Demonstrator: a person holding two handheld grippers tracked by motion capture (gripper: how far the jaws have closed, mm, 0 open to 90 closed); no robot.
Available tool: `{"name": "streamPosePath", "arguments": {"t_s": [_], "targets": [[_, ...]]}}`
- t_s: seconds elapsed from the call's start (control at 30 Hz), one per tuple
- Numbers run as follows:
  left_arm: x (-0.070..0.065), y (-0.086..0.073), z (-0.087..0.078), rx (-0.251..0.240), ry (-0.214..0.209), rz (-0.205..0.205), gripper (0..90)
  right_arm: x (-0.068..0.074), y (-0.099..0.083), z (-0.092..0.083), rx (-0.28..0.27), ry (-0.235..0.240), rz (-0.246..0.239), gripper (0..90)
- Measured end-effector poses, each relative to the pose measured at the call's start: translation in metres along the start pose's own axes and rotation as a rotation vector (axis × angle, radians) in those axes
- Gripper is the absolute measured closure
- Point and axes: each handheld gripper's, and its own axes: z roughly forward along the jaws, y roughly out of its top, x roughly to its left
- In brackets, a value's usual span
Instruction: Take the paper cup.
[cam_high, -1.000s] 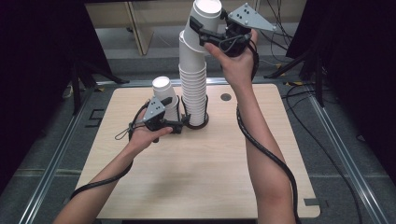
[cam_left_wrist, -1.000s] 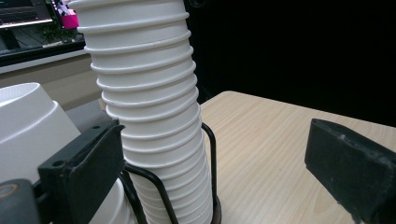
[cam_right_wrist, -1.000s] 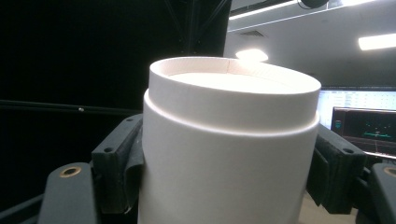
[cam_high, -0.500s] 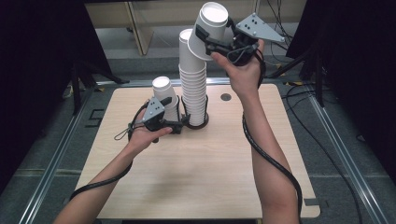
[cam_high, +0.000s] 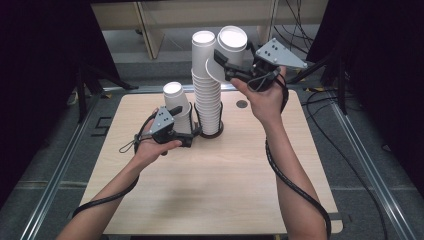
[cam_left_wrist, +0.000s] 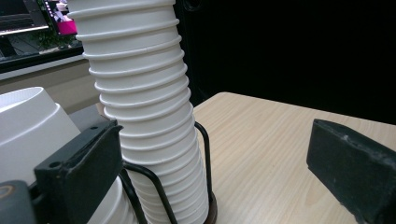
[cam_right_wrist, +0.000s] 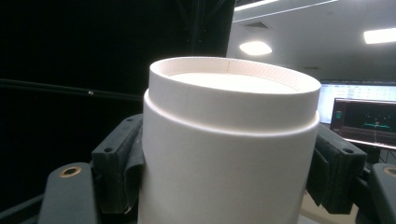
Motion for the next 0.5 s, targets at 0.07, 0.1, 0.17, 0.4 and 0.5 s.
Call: {"name": "streamPosePath", "arguments": {"t_s": [0.07, 0.1, 0.17, 0.4, 0.5], "targets": [[0.000, 0.000, -0.002, 0.005, -0.008, 0.002, 2.7, 0.003, -0.005, -0.003, 0.013, 0.004, 0.016, 24.6], [0.000, 0.000, -0.003, 0.002, -0.002, 0.004, 2.7, 0.003, -0.007, -0.004, 0.013, 0.004, 0.009, 24.6], [0.000, -0.001, -0.005, -0.002, -0.006, 0.001, 2.7, 0.004, -0.010, -0.006, 0.015, 0.003, 0.007, 24.5], [-0.003, -0.004, -0.010, 0.003, -0.008, 0.011, 2.4, 0.012, -0.036, -0.014, 0.056, 0.008, 0.005, 24.6], [-0.004, -0.006, -0.012, 0.007, -0.014, 0.013, 2.4, 0.016, -0.046, -0.018, 0.077, 0.009, 0.037, 24.6]]}}
